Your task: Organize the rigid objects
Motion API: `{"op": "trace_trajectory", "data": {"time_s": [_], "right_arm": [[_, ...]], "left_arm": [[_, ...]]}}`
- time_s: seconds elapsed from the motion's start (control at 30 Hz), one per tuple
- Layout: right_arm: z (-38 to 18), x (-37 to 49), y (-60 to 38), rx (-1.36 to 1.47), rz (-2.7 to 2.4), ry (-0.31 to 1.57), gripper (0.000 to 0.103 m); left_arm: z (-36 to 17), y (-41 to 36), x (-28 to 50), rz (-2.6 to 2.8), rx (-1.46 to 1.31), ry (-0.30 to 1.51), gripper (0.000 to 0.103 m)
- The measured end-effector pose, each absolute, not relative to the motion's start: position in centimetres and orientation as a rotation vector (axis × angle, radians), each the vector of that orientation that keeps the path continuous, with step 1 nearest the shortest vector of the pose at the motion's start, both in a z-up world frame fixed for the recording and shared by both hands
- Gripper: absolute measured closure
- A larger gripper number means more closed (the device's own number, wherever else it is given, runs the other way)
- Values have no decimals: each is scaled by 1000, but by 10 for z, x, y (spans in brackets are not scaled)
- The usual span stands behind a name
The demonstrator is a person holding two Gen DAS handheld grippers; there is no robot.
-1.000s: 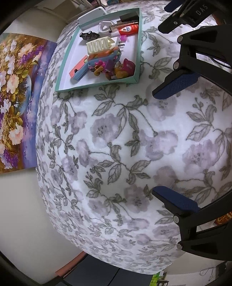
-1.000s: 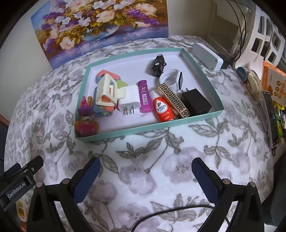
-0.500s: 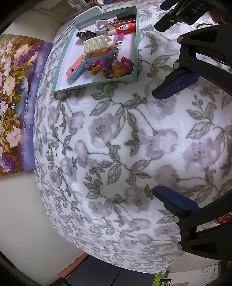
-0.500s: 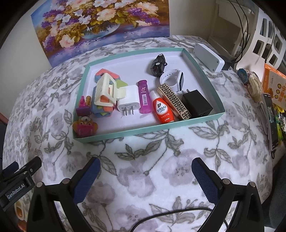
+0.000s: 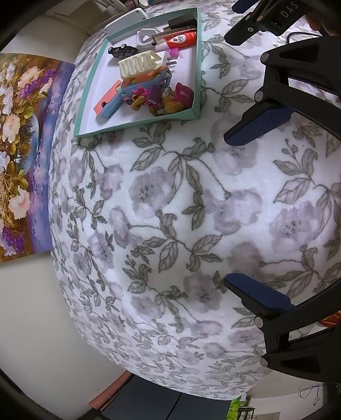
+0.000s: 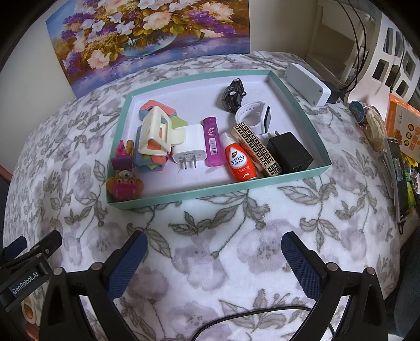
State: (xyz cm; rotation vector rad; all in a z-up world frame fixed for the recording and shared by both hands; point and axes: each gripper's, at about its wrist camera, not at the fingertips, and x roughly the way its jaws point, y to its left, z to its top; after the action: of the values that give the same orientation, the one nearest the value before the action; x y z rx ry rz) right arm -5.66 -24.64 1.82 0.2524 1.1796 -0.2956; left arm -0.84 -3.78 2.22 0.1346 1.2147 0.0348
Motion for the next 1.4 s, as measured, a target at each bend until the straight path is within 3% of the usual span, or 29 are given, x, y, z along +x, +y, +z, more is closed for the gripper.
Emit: {"op": "trace_trajectory", "data": {"time_s": [1.4], "right_arm": [[14,-56,-248,234,-306,1201,0]], "left_arm": [[22,-35,-7,32,118,1213,5]]}}
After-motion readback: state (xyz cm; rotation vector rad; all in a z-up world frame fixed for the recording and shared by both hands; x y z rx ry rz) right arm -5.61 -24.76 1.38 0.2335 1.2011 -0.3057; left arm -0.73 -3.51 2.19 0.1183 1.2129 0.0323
